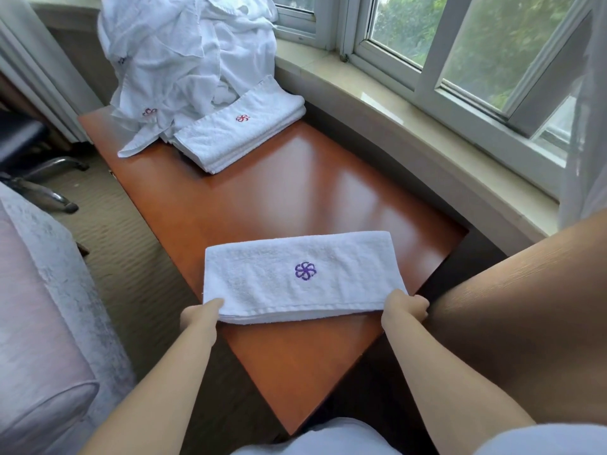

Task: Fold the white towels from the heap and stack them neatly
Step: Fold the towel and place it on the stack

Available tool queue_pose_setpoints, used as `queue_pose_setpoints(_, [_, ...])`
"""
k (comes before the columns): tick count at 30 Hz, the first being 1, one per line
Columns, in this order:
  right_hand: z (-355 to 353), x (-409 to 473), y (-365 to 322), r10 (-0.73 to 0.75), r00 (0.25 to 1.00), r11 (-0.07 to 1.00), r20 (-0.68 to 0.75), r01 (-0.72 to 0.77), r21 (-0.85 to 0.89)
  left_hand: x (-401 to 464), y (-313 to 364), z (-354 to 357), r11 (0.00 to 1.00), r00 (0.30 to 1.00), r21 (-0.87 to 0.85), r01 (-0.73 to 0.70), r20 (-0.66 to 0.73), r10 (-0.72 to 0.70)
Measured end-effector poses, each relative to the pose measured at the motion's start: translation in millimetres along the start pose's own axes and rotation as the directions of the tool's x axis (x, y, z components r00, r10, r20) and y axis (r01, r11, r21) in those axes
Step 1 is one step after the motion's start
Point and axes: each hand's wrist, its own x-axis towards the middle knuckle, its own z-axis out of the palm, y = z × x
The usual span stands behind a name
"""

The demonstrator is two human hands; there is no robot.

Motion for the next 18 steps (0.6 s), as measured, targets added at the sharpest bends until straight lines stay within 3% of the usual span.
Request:
queue_pose_setpoints(3, [6.6,-7.5,-5.6,-0.024,0.998,0.997,0.065,0.019,0.073,0.3,12.0,4.0,0.998,0.997,-0.038,0.057,0.060,-0.055])
queue_pose_setpoints(6, [16.3,-25.9,-18.8,-0.077,0.988,0.988,0.134,0.058,0.145,-6.0,31.2,6.2,0.976,0.983,-0.198,0.093,0.175,-0.058])
queue_pose_setpoints(12, [34.5,-101.8,-61.9,-0.191,0.953,0.935,0.234,0.105,0.338,-25.6,82.1,-10.8,0.875,0.913,-0.483,-0.007,0.355,0.203])
queue_pose_setpoints(18, [47.0,-193.3,-86.1,-0.357,0.887,0.880,0.294,0.213,0.424,-27.4,134.6,-62.2,0.858,0.811,-0.476,-0.191,0.416,0.411])
